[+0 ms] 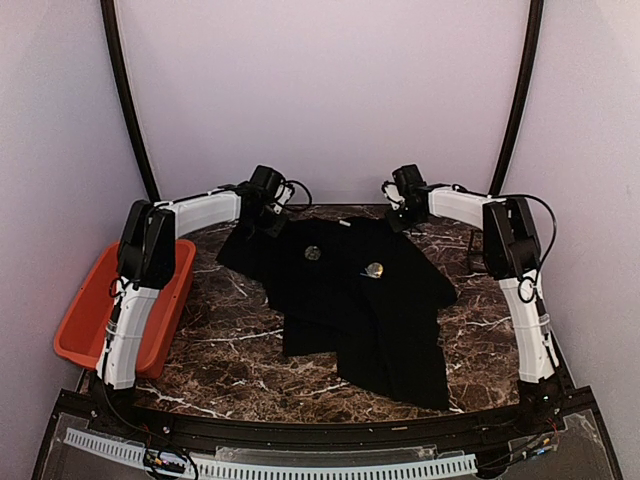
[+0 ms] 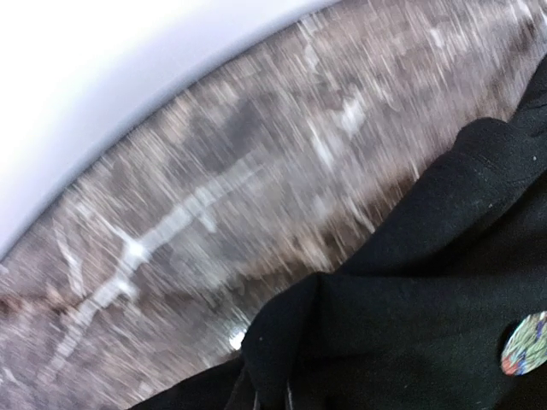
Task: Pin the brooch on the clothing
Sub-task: Flatten out the clothing with brooches at the center of the board.
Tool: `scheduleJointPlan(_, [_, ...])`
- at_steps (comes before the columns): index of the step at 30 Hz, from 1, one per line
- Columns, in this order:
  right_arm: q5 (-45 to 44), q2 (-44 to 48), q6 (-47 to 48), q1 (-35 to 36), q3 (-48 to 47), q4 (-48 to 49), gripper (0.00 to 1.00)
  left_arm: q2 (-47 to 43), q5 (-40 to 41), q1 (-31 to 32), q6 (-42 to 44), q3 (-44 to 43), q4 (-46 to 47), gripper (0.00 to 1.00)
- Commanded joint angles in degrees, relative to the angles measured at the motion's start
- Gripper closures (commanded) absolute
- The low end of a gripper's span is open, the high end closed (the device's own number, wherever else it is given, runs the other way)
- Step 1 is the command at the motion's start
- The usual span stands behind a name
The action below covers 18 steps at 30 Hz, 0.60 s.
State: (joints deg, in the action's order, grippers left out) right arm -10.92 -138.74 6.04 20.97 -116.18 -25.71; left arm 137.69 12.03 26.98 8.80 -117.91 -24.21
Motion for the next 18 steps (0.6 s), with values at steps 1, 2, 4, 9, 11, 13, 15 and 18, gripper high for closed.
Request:
scheduleJointPlan(1, [-11.1,-3.5,-1.3,-1.5,-7.0,4.8,1.00,3.1,10.5,-0.8,3.2,-5.5,4.4,0.95])
scheduleJointPlan(2, [-12.4,-4.4,-1.5,-1.6,-8.2,5.4,1.00,3.9,11.4,-0.8,4.4,-7.5,5.5,0.95])
scheduleJointPlan(4, [-12.5,-5.4,-1.8,-1.8,-10.1,6.5,1.00,6.5,13.5,-0.8,5.8,-10.7,6.4,0.94])
scheduleJointPlan(9, [-11.0,-4.9,-2.3,-1.8,-11.5,4.2,0.46,9.1,17.4,-0.8,4.9,-13.4,4.6,0.24])
scheduleJointPlan(11, [-10.0,-1.3,-3.4,-1.9,-6.7,4.6,0.28,8.2,18.7,-0.8,3.4,-13.3,2.4,0.05])
scheduleJointPlan(13, [-8.5,3.5,-4.5,-1.8,-0.7,5.2,0.19,6.2,19.2,-0.9,1.5,-12.7,0.1,0.02])
scheduleJointPlan(15, [-6.8,8.9,-5.6,-1.8,5.4,5.2,0.18,3.3,19.9,-0.9,-0.6,-11.5,-1.8,0.01])
scheduleJointPlan(18, [-1.1,20.1,-7.4,-1.1,16.9,6.0,0.18,-5.0,17.1,-0.9,-4.3,-5.7,-3.8,0.01])
